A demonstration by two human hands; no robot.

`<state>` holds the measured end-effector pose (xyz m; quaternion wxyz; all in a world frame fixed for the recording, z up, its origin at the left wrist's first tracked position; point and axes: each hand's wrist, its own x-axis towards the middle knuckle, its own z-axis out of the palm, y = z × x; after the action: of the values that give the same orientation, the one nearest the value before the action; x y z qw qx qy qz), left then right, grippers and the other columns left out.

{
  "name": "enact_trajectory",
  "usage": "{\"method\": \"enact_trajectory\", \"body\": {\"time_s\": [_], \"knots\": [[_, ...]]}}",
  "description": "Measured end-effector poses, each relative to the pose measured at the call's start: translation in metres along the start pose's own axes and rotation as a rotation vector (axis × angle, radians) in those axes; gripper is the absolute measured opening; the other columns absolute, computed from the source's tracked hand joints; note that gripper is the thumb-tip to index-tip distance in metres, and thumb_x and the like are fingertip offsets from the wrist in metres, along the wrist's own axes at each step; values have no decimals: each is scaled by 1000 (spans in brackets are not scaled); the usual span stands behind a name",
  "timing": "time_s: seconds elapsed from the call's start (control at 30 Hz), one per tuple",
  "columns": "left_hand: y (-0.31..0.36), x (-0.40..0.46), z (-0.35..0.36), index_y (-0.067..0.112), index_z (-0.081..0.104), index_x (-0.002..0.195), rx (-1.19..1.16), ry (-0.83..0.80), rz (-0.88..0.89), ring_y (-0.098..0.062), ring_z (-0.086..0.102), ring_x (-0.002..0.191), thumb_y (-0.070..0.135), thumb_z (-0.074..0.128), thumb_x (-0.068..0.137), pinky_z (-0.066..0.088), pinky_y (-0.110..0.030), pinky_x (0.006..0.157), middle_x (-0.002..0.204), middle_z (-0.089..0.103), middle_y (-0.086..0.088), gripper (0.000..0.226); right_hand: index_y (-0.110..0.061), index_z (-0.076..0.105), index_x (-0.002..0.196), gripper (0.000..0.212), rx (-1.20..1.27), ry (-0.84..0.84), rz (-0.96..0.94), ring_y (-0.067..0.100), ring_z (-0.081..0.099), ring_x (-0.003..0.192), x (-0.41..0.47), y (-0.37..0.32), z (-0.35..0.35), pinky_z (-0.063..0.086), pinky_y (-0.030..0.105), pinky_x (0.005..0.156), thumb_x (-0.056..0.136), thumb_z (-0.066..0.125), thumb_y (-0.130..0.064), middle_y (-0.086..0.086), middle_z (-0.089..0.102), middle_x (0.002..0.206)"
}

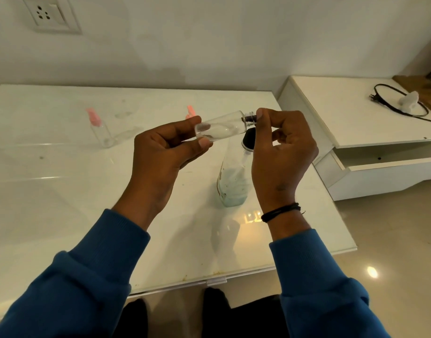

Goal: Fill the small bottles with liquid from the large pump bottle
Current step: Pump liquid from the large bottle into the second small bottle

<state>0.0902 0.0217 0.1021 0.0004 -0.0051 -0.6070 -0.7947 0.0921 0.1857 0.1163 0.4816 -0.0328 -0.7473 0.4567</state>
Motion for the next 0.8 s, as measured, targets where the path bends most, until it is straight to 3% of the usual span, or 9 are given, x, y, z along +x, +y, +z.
{"method": "enact_trajectory", "body": {"time_s": [0.13,0.8], "knots": [[2,0,0,0,67,127,-24,8,-1,-29,72,110,15,80,67,55,-45,100,117,75,-12,63,-27,61,82,17,-9,-15,-5,1,57,70,0,0,1,41,7,62,92,70,-17,-9,64,80],[0,0,-2,2,69,124,-19,32,2,-26,72,109,-2,75,79,58,-41,97,117,75,-9,45,-29,63,81,17,2,-55,14,7,61,73,1,-2,0,45,12,64,92,70,-17,-12,64,80]]}}
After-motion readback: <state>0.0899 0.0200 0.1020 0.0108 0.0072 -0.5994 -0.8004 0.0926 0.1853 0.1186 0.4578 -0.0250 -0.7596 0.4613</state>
